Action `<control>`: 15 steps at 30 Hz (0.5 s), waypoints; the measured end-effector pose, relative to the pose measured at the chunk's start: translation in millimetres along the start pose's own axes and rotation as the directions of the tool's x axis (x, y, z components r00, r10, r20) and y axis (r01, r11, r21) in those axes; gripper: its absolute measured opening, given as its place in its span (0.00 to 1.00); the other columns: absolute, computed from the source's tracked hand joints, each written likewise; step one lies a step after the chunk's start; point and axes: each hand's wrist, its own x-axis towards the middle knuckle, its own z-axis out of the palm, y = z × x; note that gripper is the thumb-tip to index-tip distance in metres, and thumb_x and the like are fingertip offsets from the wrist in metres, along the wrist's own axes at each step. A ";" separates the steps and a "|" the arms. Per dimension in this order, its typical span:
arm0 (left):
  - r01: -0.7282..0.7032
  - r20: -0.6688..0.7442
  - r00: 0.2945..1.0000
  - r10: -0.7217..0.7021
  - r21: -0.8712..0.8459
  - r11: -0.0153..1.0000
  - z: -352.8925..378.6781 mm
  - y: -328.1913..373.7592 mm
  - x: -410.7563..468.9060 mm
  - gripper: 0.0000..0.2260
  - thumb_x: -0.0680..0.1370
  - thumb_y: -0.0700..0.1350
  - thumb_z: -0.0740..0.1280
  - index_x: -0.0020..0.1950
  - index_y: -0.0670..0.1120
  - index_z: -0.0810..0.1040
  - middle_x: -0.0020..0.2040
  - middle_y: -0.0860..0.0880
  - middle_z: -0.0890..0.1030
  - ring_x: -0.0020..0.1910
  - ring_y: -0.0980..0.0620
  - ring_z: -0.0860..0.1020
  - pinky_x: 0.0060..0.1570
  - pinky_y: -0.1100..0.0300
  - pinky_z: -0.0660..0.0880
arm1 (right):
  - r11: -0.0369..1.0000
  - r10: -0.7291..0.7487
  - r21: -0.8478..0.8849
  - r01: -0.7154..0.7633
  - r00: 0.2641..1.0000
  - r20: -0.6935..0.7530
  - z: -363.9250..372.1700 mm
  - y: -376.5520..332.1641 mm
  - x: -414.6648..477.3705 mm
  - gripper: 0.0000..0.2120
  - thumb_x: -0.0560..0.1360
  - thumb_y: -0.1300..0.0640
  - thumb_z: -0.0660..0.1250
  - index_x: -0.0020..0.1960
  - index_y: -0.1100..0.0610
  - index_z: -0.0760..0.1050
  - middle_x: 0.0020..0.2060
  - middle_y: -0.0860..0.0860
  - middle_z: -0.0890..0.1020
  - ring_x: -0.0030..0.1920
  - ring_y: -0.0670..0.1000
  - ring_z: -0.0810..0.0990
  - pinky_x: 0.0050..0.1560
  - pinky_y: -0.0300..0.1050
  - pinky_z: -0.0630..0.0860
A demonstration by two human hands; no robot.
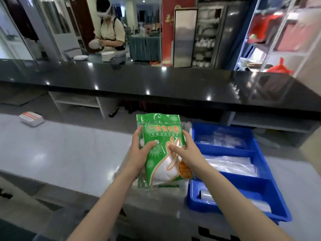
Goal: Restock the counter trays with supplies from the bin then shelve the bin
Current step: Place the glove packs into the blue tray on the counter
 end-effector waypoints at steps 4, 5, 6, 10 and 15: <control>0.059 0.045 0.997 -0.061 0.040 0.997 3.0 -25.5 55.8 0.28 0.75 0.43 0.69 0.71 0.60 0.62 0.68 0.49 0.72 0.57 0.54 0.79 0.48 0.57 0.80 | 0.997 0.083 -0.005 -0.083 0.995 -0.054 5.4 10.2 48.8 0.36 0.72 0.53 0.72 0.74 0.45 0.56 0.57 0.44 0.78 0.55 0.46 0.78 0.55 0.45 0.75; 0.078 0.055 0.995 -0.081 0.053 0.996 3.6 -33.3 65.2 0.29 0.75 0.43 0.69 0.71 0.59 0.62 0.67 0.49 0.73 0.54 0.57 0.80 0.44 0.61 0.80 | 0.994 0.110 -0.019 -0.111 0.992 -0.065 6.7 14.4 58.4 0.37 0.73 0.53 0.72 0.74 0.45 0.55 0.57 0.45 0.79 0.55 0.47 0.79 0.56 0.48 0.76; 0.105 0.066 0.992 -0.109 0.069 0.992 3.2 -42.2 73.4 0.29 0.75 0.43 0.69 0.72 0.58 0.61 0.67 0.49 0.73 0.52 0.58 0.81 0.43 0.63 0.80 | 0.990 0.134 -0.031 -0.136 0.988 -0.076 8.7 19.2 66.5 0.36 0.73 0.54 0.72 0.74 0.45 0.55 0.57 0.45 0.79 0.54 0.49 0.80 0.57 0.51 0.77; 0.245 0.124 0.953 -0.276 0.222 0.944 0.2 -71.7 95.0 0.31 0.76 0.47 0.68 0.74 0.59 0.56 0.74 0.47 0.66 0.67 0.44 0.72 0.64 0.42 0.71 | 0.969 0.230 -0.066 -0.240 0.965 -0.129 18.5 41.2 86.0 0.36 0.73 0.57 0.72 0.74 0.46 0.55 0.53 0.46 0.81 0.48 0.48 0.83 0.50 0.49 0.80; 0.071 0.062 0.991 -0.122 0.527 0.847 -0.4 -80.0 104.0 0.28 0.76 0.49 0.68 0.74 0.54 0.61 0.74 0.49 0.65 0.71 0.49 0.65 0.69 0.48 0.64 | 0.948 0.160 -0.240 -0.211 0.964 -0.212 26.3 47.0 90.7 0.39 0.72 0.53 0.73 0.75 0.47 0.55 0.64 0.43 0.75 0.61 0.46 0.76 0.56 0.32 0.70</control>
